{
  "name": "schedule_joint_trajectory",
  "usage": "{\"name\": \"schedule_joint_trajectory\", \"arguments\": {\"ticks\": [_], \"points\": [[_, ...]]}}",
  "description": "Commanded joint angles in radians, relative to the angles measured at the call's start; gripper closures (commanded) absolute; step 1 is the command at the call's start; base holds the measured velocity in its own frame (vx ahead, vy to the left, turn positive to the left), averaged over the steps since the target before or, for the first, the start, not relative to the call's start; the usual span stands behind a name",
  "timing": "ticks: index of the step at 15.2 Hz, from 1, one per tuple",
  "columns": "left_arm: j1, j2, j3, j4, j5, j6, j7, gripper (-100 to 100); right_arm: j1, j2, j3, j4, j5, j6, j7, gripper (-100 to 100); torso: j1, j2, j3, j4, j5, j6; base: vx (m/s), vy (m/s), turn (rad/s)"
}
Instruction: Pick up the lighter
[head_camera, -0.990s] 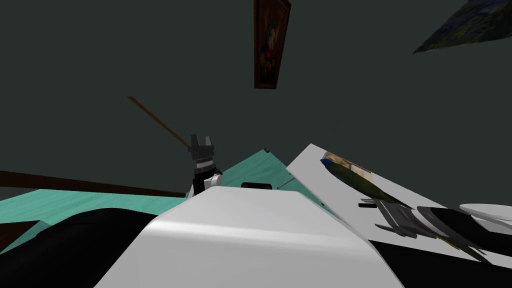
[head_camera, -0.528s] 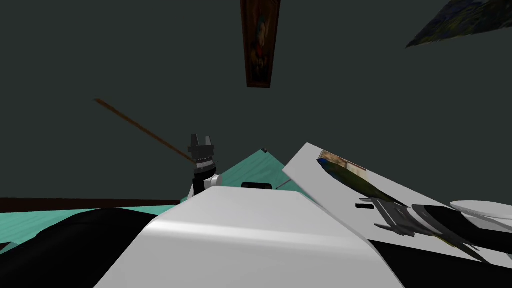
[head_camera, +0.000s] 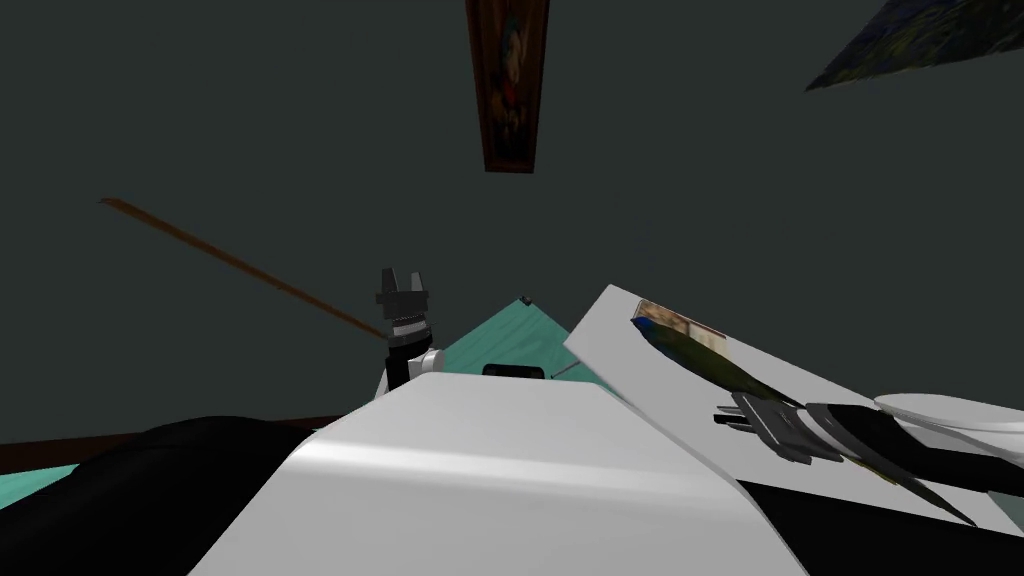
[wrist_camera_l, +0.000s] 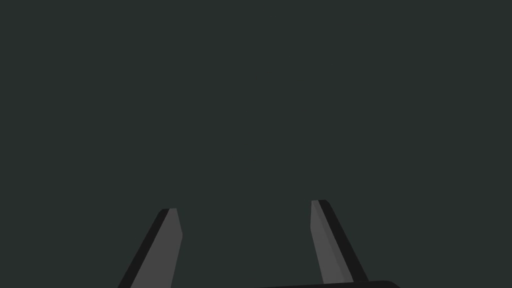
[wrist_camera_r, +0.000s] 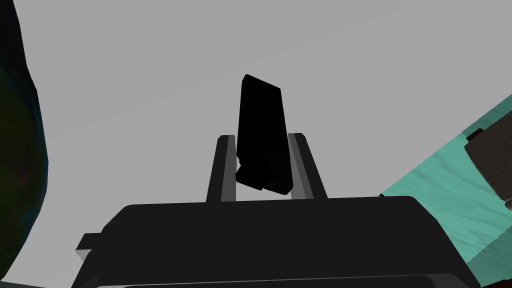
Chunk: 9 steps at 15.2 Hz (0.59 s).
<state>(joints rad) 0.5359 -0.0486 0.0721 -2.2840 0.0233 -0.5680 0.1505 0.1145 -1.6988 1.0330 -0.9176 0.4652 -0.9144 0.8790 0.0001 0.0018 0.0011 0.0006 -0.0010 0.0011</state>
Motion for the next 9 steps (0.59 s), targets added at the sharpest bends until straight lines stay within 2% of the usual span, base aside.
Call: {"name": "schedule_joint_trajectory", "arguments": {"ticks": [1,5,9], "points": [[0.0,0.0,0.0,0.0,0.0,0.0,0.0,0,0.0,0.0,0.0,0.0,0.0,0.0,0.0,100,0.0,0.0,0.0,0.0,0.0,0.0,0.0,0.0,0.0],[0.0,0.0,0.0,0.0,0.0,0.0,0.0,0,-0.005,0.002,0.031,0.064,-0.047,-0.048,0.003,100,-0.001,0.005,0.003,0.001,0.0,-0.002,-0.083,0.003,0.225],[0.0,0.0,0.0,0.0,0.0,0.0,0.0,0,-0.008,0.004,0.058,0.115,-0.088,-0.086,0.006,100,-0.001,0.007,0.004,0.002,0.0,0.0,-0.082,0.003,0.149]]}}
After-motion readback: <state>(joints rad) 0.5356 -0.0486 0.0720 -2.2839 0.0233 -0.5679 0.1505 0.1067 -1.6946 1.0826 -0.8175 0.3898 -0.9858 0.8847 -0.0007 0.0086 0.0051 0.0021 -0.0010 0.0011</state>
